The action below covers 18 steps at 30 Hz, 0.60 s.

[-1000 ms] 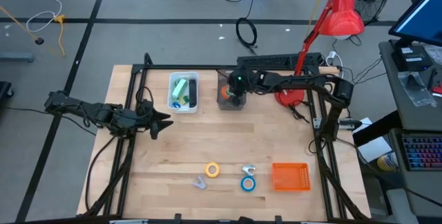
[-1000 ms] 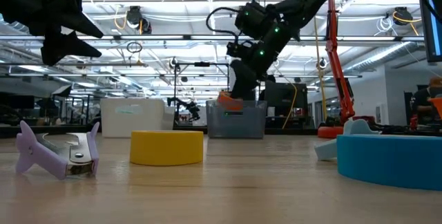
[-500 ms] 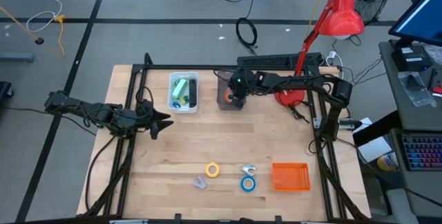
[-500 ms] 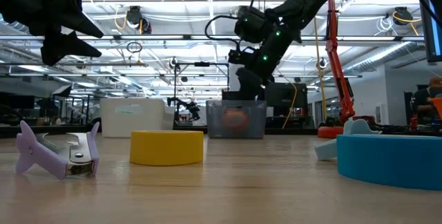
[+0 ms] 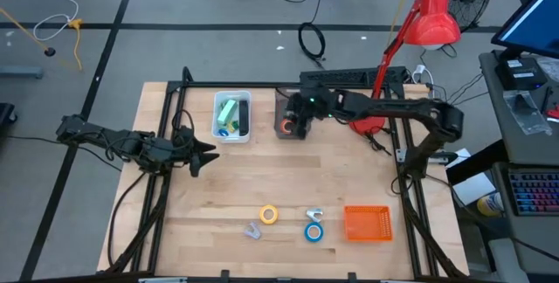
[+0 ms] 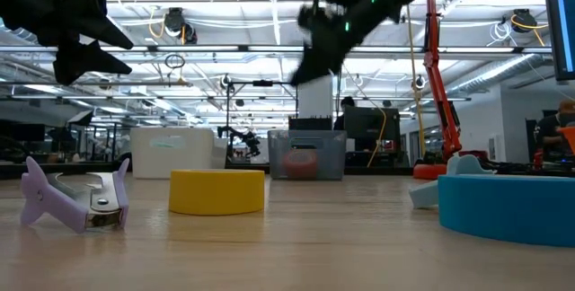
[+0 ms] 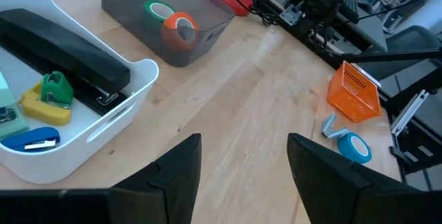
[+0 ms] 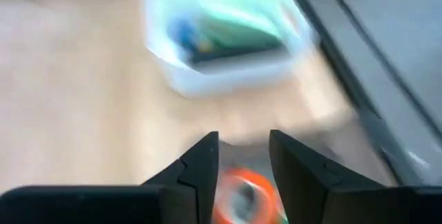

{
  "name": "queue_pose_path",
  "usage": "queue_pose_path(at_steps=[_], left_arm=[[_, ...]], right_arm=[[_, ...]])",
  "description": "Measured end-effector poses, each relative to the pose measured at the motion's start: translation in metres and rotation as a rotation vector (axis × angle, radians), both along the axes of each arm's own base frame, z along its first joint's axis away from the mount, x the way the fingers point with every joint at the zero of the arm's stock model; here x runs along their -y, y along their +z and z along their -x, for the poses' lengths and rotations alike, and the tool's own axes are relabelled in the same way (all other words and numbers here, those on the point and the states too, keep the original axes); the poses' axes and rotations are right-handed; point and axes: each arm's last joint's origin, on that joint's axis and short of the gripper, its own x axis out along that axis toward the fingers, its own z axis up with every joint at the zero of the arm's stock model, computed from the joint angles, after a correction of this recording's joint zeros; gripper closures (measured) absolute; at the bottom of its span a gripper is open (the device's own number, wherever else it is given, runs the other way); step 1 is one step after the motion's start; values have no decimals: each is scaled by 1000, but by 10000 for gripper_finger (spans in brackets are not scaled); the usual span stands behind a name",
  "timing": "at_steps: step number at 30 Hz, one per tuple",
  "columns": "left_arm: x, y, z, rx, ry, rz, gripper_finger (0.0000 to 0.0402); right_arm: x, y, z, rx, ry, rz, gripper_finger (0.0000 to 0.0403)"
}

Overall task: Pick and place Stapler, Stapler remover, tape
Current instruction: Put the yellow tape into the black bin

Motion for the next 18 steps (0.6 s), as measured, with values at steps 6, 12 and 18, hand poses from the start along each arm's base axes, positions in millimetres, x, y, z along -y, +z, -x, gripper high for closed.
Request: queue_pose_path(at_steps=[6,12,18], left_arm=[[0,0,0,-13,-20,-47,183],[0,0,0,-18,-32,-66,183],[3,1,-1,-3,-124,-42,183]], right_arm=[[-74,34,-2,155,335,-86,290],[-134,24,-10,121,421,-123,288],[-163,6,-17,64,400,-236,280]])
